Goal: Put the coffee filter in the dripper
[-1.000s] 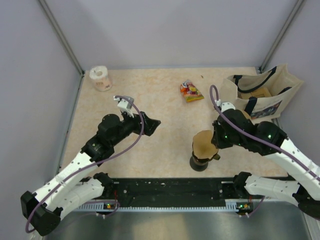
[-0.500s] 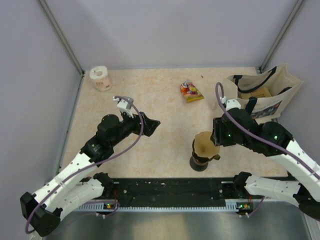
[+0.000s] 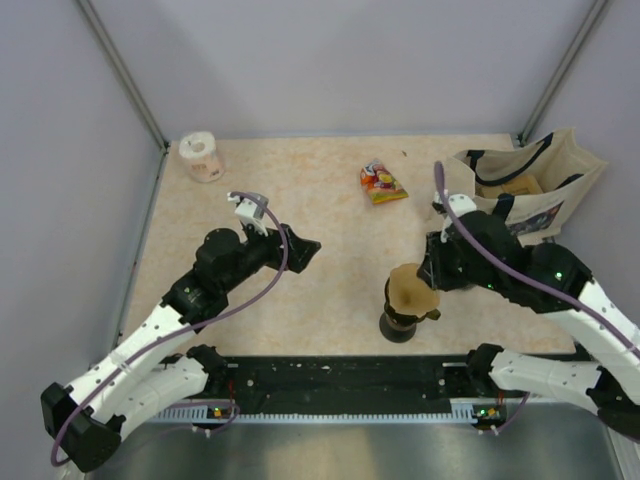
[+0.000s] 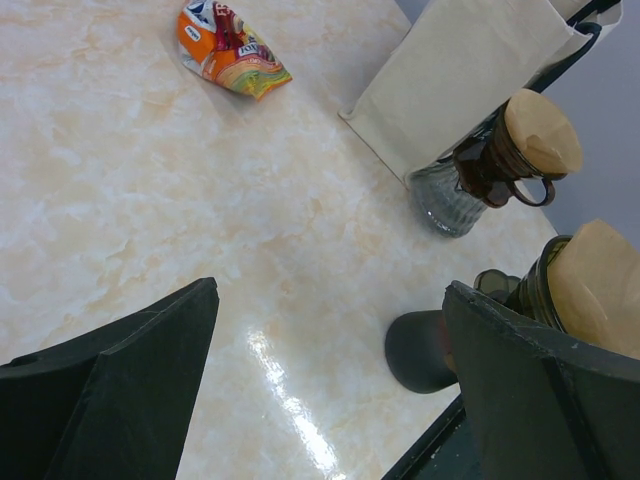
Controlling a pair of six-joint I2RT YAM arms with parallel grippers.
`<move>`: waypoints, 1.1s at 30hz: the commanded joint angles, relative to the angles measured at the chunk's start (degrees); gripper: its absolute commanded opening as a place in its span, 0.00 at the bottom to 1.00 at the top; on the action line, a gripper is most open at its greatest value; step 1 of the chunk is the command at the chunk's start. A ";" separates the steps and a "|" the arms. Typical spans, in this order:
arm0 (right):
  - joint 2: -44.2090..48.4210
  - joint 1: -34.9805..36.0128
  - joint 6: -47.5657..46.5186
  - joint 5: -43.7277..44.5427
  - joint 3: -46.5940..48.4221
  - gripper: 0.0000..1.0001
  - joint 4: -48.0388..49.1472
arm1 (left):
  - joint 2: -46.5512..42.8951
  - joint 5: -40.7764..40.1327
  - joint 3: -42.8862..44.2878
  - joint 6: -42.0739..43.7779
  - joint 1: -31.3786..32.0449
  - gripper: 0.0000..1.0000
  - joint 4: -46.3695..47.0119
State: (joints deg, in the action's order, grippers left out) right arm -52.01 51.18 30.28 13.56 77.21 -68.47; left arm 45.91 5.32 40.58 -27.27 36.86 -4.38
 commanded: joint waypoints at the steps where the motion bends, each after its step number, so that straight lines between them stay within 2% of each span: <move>1: -4.41 -0.47 -2.60 -3.98 -3.29 0.22 4.91 | -0.03 -0.22 0.38 1.07 0.05 0.99 0.87; 10: -8.28 -0.47 -4.71 -6.62 -8.47 0.16 7.47 | -0.38 -1.45 0.56 1.34 0.05 0.99 -0.54; 19: -3.37 -0.47 -6.64 -8.72 -16.91 0.16 12.47 | -0.91 -4.44 0.91 2.04 -0.03 0.99 -2.30; 33: -4.68 -0.47 -8.49 -10.40 -19.20 0.17 15.03 | -1.35 -8.13 1.08 3.01 0.05 0.99 -3.88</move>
State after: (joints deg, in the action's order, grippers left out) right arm -56.73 51.18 22.90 4.14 58.48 -55.48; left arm 45.41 -1.08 40.58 -25.28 36.86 -8.45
